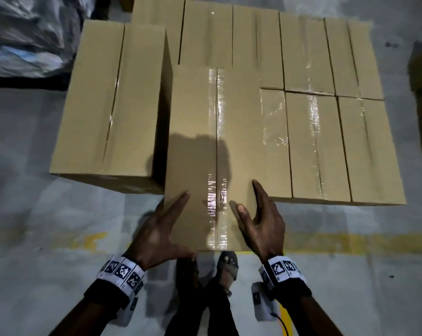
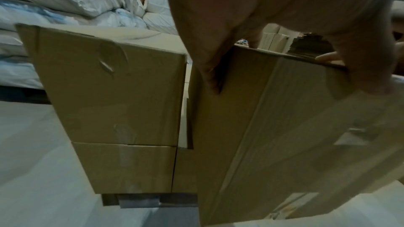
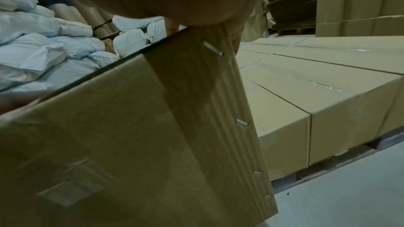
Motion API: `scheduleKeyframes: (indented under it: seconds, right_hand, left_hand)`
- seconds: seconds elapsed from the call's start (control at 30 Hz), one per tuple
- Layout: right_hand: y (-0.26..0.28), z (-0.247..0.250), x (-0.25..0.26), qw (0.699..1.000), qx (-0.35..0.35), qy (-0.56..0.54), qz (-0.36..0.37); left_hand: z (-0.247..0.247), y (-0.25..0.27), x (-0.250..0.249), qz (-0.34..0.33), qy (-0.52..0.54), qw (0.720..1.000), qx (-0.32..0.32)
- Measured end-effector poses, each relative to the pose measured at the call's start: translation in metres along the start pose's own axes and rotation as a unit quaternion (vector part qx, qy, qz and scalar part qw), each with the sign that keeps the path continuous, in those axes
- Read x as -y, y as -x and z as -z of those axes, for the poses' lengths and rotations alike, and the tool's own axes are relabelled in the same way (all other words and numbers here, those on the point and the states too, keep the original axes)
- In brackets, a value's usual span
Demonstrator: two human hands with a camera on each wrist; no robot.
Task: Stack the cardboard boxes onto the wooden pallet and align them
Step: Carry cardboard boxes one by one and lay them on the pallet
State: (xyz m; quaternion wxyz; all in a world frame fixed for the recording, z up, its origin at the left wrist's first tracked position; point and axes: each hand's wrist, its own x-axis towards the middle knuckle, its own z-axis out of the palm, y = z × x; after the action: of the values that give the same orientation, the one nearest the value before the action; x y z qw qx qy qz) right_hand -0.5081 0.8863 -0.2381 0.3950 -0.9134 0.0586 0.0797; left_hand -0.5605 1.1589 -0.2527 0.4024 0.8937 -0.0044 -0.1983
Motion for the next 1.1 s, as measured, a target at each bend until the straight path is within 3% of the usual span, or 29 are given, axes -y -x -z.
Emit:
scheduleKeyframes:
  seconds: [0.37,0.53,0.63,0.77,0.9,0.97,1.1]
  right_hand:
    - [-0.027,-0.043,-0.02,1.0,0.009,0.008,0.008]
    - [-0.048,-0.046,-0.017,1.0,0.017,-0.012,0.008]
    - [-0.057,-0.039,-0.019,0.997,0.063,-0.029,0.017]
    - [-0.041,-0.014,-0.034,0.985,0.158,-0.048,0.055]
    - [-0.013,-0.003,-0.048,0.969,0.224,0.081,0.064]
    - [-0.009,-0.007,-0.053,0.965,0.214,0.136,0.072]
    - [-0.02,-0.013,-0.06,0.972,0.172,0.128,0.098]
  left_hand:
    - [-0.015,-0.019,0.049,0.001,0.043,0.998,-0.049]
    - [-0.022,-0.013,0.049,-0.02,0.024,0.981,-0.194]
    - [-0.028,-0.002,0.054,-0.014,0.001,0.964,-0.265]
    - [-0.032,0.01,0.062,0.003,-0.037,0.956,-0.289]
    - [-0.036,0.015,0.07,-0.012,-0.079,0.952,-0.297]
    - [-0.034,0.014,0.077,-0.015,-0.114,0.947,-0.301]
    - [-0.027,0.01,0.086,-0.024,-0.225,0.926,-0.302]
